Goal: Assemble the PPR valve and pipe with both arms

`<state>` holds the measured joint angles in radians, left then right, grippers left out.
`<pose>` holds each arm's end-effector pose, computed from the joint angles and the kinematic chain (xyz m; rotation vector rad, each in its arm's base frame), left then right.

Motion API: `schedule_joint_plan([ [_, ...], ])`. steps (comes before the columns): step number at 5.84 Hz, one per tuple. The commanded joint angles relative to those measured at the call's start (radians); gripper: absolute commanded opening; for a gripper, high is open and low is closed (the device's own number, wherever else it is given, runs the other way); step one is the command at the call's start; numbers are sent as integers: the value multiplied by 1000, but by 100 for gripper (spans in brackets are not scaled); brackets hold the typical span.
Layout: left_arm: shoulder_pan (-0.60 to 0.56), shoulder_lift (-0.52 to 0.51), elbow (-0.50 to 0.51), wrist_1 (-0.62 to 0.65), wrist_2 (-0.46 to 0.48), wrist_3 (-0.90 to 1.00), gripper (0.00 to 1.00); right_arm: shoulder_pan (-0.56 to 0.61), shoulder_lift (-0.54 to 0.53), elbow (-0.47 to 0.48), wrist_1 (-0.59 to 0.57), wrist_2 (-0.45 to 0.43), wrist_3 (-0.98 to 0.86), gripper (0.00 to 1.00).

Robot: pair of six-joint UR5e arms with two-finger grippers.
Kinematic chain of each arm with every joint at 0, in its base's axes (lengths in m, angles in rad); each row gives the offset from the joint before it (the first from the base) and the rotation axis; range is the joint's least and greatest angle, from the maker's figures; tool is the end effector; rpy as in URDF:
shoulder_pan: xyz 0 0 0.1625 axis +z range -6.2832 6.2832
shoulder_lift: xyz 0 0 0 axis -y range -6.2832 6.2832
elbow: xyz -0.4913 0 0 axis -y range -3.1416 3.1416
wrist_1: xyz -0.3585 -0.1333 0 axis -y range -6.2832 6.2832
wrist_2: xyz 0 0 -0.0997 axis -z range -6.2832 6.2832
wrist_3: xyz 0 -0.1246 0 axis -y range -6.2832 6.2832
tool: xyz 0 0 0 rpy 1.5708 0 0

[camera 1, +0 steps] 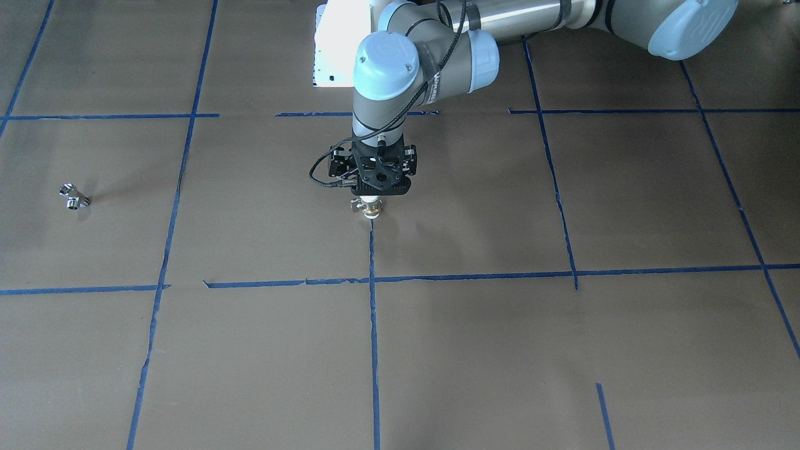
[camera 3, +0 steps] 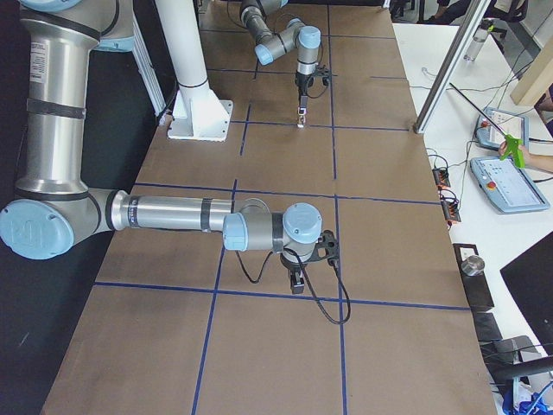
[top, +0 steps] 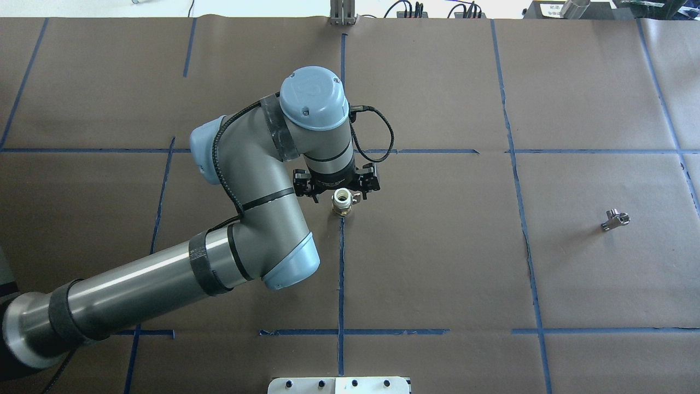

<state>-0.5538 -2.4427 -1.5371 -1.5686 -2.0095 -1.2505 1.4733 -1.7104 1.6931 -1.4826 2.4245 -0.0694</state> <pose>0.6096 -0.4714 0.2137 -0.0258 0.9183 -0.0335 0.0007 -0.3973 0.7298 0.0546 -0.8555 -0.1868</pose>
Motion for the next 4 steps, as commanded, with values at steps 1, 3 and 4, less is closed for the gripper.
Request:
schedule_joint_plan([
  [1,-6,136,-192,-2,-2,-1,100,-89,-2,0,158,15,230,100],
  [3,-11,177,-239,1,-2,-1,100,-242,-11,0,464,-4,682,100],
  [4,-11,203,-259,-2,-2,-1,100,-310,-11,5,532,-57,782,100],
])
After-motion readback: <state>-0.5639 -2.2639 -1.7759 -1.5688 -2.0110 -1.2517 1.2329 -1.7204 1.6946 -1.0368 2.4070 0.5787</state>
